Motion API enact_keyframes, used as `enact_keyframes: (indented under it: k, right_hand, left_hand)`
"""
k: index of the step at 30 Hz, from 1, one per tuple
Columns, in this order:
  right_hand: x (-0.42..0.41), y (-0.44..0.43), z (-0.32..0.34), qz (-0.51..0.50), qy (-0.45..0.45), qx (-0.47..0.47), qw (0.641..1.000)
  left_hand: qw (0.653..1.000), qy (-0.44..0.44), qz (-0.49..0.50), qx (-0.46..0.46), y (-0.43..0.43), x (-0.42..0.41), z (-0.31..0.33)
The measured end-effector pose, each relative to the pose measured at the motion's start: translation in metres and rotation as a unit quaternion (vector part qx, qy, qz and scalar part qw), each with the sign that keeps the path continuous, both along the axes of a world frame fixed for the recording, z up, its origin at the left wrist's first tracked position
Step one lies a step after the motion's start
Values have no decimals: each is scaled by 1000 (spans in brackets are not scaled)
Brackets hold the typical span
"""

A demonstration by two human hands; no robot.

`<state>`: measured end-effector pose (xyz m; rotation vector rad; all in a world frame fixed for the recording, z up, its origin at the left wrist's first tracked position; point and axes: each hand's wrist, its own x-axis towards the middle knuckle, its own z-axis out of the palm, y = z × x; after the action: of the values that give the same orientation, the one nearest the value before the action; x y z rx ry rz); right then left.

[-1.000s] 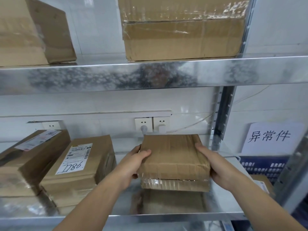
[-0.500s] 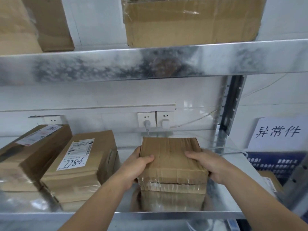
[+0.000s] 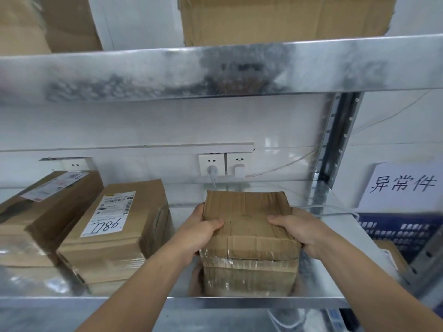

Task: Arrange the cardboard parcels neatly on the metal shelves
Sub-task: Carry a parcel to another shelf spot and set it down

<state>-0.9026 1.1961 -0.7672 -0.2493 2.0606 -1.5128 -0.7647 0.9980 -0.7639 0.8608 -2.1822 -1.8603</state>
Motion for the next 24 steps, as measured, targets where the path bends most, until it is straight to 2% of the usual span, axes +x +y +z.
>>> enact_keyframes:
  k: [6, 8, 11, 15, 20, 24]
  right_hand:
    - [13, 16, -3, -116, -58, -157, 979]
    - [23, 28, 1, -102, -79, -208, 970]
    - [30, 42, 1, -58, -69, -232, 969]
    - [27, 46, 7, -36, -34, -221, 974]
    - [28, 47, 20, -17, 15, -195, 981]
    - [27, 42, 35, -25, -1, -172, 985]
  left_hand:
    - [995, -8, 45, 90, 2, 10, 6]
    - [989, -7, 49, 142, 1, 16, 8]
    - [977, 29, 48, 204, 0, 20, 13]
    - [986, 55, 14, 160, 1, 23, 23]
    - [999, 21, -34, 26, -1, 25, 34]
    - [997, 29, -12, 72, 0, 22, 42]
